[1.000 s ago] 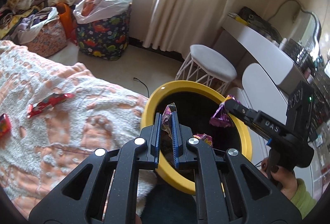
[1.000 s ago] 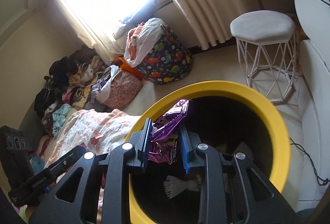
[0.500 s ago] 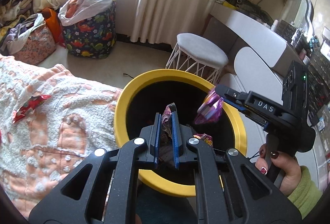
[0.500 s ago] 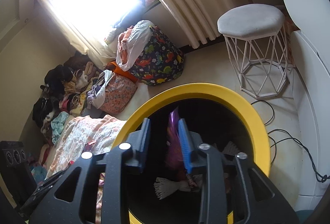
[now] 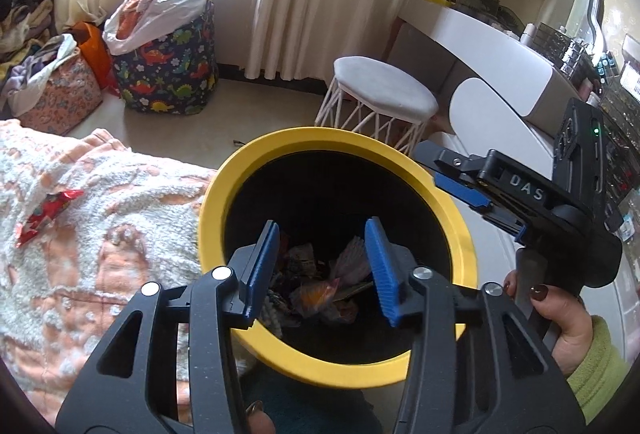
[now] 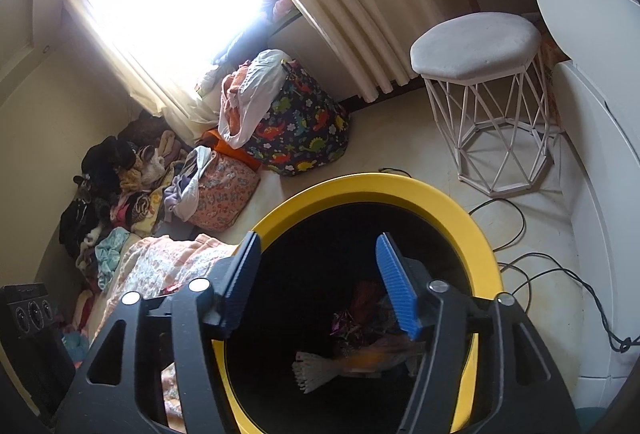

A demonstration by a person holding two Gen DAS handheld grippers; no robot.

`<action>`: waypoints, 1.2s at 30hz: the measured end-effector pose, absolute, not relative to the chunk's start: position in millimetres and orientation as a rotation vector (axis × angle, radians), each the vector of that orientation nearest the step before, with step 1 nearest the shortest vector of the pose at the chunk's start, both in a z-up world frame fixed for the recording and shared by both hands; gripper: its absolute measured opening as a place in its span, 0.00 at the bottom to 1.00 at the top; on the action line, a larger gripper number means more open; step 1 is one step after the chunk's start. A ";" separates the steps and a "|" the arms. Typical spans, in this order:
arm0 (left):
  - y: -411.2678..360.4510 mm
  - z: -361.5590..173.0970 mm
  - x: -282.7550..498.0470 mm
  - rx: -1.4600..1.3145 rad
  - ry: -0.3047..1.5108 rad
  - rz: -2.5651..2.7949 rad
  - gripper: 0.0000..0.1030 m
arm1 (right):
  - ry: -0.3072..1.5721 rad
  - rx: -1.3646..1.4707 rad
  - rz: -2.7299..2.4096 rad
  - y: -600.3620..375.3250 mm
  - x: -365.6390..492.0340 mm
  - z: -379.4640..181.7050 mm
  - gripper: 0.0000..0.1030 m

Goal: Collect trash
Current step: 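Open left tool over the bin while right tool releases the purple wrapper into it, then move left tool to the red candy tube while right tool reaches the red wrapper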

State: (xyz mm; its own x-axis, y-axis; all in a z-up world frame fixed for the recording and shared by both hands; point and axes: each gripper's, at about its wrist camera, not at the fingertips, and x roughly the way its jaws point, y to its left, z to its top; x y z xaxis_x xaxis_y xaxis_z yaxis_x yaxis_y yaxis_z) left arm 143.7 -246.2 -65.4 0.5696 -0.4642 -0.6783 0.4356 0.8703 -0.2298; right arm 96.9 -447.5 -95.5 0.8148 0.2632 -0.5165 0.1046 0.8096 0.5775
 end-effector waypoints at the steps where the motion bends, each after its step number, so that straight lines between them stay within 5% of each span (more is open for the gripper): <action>1: -245.2 -65.1 143.4 -0.037 0.805 -0.522 0.52 | 0.620 0.630 0.089 -447.6 96.6 -94.9 0.62; 4: -240.0 -64.0 143.4 -0.050 0.797 -0.502 0.73 | 0.614 0.622 0.083 -446.5 96.6 -93.6 0.67; 8: -232.9 -61.8 143.6 -0.052 0.786 -0.468 0.89 | 0.607 0.604 0.082 -444.6 97.1 -92.1 0.70; 36: -156.2 -58.9 144.3 -0.159 0.754 -0.309 0.89 | 0.596 0.458 0.196 -377.9 101.4 -70.1 0.80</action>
